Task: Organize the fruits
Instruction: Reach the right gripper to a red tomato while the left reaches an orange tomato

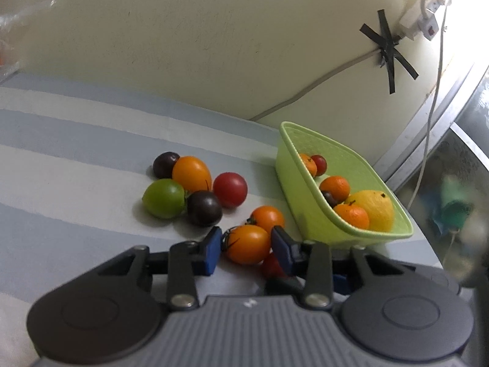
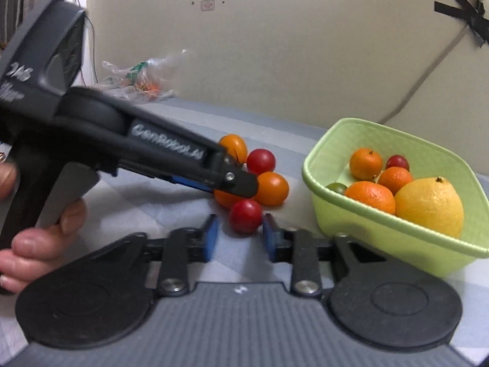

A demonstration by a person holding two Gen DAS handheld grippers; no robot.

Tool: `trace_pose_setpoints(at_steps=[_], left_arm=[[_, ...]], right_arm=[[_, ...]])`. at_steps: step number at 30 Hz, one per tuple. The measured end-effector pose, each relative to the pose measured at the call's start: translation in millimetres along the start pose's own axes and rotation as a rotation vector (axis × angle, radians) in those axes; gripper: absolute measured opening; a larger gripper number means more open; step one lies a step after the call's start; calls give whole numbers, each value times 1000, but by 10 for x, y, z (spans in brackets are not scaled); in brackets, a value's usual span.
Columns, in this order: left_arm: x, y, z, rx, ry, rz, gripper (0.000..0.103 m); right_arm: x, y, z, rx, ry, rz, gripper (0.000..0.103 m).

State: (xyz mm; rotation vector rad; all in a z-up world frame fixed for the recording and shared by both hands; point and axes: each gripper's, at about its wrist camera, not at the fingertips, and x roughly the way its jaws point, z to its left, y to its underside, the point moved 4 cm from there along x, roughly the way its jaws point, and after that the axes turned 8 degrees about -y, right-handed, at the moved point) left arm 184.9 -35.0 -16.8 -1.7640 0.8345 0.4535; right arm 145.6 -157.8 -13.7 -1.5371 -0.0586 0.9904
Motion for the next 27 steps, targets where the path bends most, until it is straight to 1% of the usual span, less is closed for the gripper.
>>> trace_pose_setpoints(at_steps=[3, 6, 9, 12, 17, 19, 20, 22, 25, 26, 27], left_arm=[[-73, 45, 12, -5, 11, 7, 35], [-204, 152, 43, 6, 39, 24, 35], [-374, 295, 73, 34, 61, 31, 35], [-543, 435, 114, 43, 85, 36, 35], [-780, 669, 66, 90, 115, 31, 35], [-860, 782, -7, 129, 128, 31, 35], [-890, 828, -46, 152, 127, 28, 36], [-943, 911, -136, 212, 91, 1, 36], [-968, 958, -219, 246, 41, -29, 39], [-980, 968, -225, 248, 22, -40, 44], [-984, 977, -238, 254, -2, -54, 46]], right_arm=[[-44, 36, 12, 12, -11, -3, 24], [-146, 115, 139, -28, -18, -1, 24], [-301, 235, 248, -38, -22, -3, 24], [-512, 385, 318, -16, -25, -13, 24], [-808, 612, 367, -1, 61, -37, 24], [-885, 670, 363, 27, 73, -38, 24], [-913, 694, 367, 41, 68, -39, 24], [-927, 719, 396, 43, 71, -42, 25], [-904, 756, 433, 28, 93, -44, 26], [-895, 753, 455, 20, 100, -43, 27], [-887, 752, 462, 13, 105, -42, 27]])
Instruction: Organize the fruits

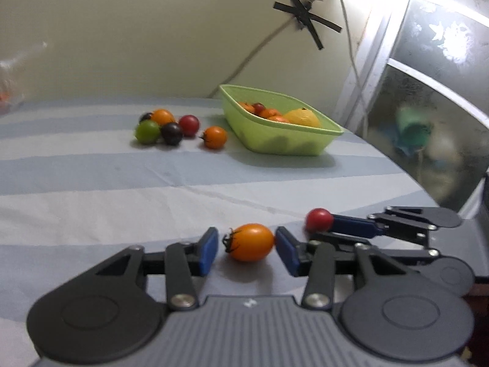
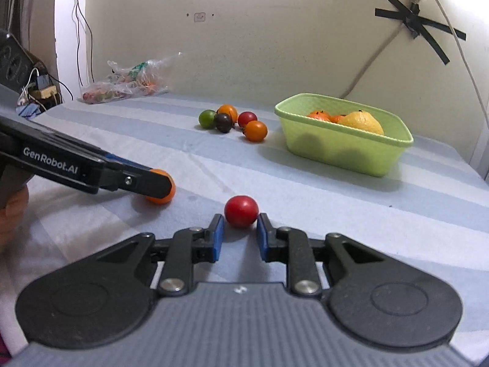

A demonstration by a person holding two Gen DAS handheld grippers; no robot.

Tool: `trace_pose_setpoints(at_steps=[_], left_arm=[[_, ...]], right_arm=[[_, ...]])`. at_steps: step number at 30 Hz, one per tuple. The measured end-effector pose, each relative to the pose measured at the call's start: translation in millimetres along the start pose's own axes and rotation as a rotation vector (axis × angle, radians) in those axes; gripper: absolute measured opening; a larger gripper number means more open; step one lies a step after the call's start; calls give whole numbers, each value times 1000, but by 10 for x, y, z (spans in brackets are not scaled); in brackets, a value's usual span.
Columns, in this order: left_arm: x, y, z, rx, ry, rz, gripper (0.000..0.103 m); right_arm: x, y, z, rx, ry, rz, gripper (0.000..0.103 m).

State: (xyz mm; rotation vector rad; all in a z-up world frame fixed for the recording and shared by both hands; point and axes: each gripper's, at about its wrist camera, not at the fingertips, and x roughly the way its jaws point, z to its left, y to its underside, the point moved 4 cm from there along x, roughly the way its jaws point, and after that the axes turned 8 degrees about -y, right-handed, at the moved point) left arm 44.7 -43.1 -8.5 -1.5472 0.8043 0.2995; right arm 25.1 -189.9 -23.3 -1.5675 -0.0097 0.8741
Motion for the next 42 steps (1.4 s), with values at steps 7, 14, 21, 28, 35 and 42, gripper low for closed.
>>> trace_pose_setpoints(at_steps=[7, 14, 21, 28, 35, 42], left_arm=[[14, 50, -67, 16, -93, -39, 58], [30, 106, -119, 43, -131, -46, 60], [25, 117, -119, 49, -134, -52, 60], [24, 119, -110, 48, -127, -54, 59], [22, 122, -113, 47, -127, -54, 59], [25, 122, -111, 51, -125, -55, 60]], right_arm=[[-23, 13, -37, 13, 15, -6, 33], [-24, 21, -26, 11, 23, -6, 33], [-16, 27, -21, 5, 31, -6, 35], [-10, 34, -39, 17, 38, -6, 39], [-8, 39, -38, 17, 38, -6, 39], [-7, 42, -39, 17, 39, -7, 39]])
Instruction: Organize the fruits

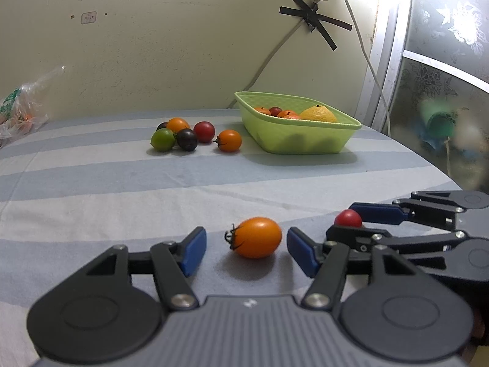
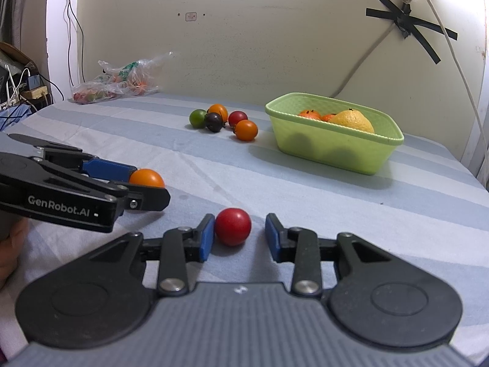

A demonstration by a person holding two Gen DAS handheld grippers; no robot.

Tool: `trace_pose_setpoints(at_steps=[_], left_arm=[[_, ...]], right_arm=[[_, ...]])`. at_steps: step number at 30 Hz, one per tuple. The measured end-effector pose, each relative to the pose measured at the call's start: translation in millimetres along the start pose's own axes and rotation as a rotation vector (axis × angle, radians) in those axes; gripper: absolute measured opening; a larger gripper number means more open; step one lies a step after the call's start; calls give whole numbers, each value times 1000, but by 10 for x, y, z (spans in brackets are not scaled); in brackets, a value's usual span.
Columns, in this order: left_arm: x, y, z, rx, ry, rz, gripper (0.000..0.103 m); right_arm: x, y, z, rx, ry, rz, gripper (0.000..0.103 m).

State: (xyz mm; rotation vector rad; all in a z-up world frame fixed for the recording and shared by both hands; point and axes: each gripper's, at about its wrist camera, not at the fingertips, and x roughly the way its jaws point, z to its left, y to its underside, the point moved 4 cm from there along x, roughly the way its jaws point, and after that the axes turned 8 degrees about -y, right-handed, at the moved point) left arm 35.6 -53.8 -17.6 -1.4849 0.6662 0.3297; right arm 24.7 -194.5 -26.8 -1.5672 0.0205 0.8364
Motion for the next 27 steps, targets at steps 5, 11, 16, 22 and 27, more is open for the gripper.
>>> trace_pose_setpoints(at_steps=[5, 11, 16, 22, 27], left_arm=[[1, 1, 3, 4, 0, -1, 60], [-5, 3, 14, 0, 2, -4, 62], [-25, 4, 50, -18, -10, -16, 71], [-36, -2, 98, -35, -12, -26, 73], [-68, -3, 115, -49, -21, -45, 86]], right_arm=[[1, -1, -1, 5, -3, 0, 39], [-2, 0, -2, 4, -2, 0, 40], [-3, 3, 0, 4, -2, -1, 40], [-18, 13, 5, 7, -17, -2, 50], [-16, 14, 7, 6, -20, 0, 51]])
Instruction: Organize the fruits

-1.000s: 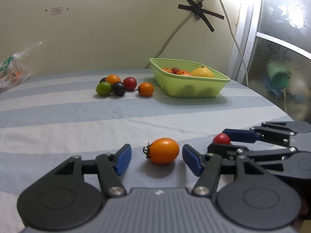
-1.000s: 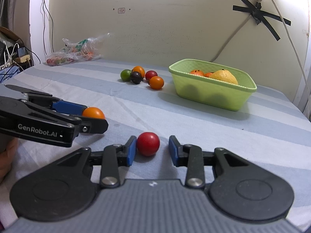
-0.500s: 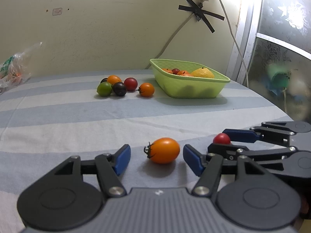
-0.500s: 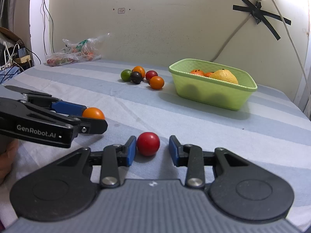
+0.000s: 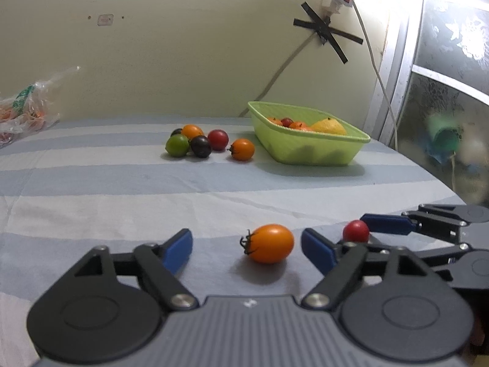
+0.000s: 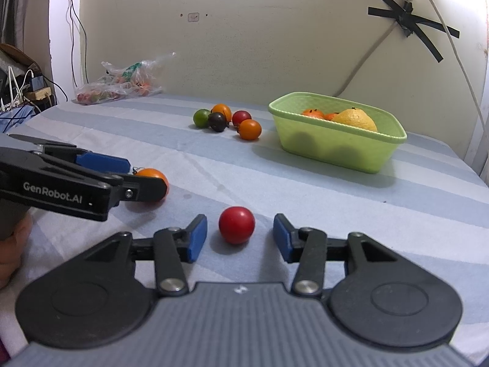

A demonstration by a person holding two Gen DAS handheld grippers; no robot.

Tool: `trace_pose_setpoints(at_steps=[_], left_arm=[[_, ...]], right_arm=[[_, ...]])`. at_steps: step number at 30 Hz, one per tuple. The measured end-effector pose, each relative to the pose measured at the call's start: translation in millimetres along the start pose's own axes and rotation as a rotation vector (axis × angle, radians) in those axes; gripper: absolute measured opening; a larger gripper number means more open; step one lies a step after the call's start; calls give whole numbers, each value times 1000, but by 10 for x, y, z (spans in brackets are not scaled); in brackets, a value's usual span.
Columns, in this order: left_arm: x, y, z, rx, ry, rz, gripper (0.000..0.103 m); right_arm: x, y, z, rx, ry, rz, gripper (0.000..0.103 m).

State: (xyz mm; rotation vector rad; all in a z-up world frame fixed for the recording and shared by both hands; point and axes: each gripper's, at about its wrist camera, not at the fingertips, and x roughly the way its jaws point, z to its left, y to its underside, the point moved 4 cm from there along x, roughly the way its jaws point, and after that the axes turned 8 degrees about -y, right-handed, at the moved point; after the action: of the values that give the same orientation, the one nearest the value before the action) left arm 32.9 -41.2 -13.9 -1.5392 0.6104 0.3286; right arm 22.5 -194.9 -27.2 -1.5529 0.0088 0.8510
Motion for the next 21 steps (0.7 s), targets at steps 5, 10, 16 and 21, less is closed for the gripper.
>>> trace_pose_setpoints(at_steps=[5, 10, 16, 21], left_arm=[[-17, -7, 25, -12, -9, -15, 88], [-20, -9, 17, -8, -20, -21, 91], [-24, -8, 34, -14, -25, -25, 93], [-11, -9, 60, -26, -25, -17, 95]], right_arm=[[5, 2, 0, 2, -4, 1, 53], [4, 3, 0, 4, -8, 1, 54], [5, 5, -6, 7, -14, 0, 56], [7, 9, -8, 7, -14, 0, 56]])
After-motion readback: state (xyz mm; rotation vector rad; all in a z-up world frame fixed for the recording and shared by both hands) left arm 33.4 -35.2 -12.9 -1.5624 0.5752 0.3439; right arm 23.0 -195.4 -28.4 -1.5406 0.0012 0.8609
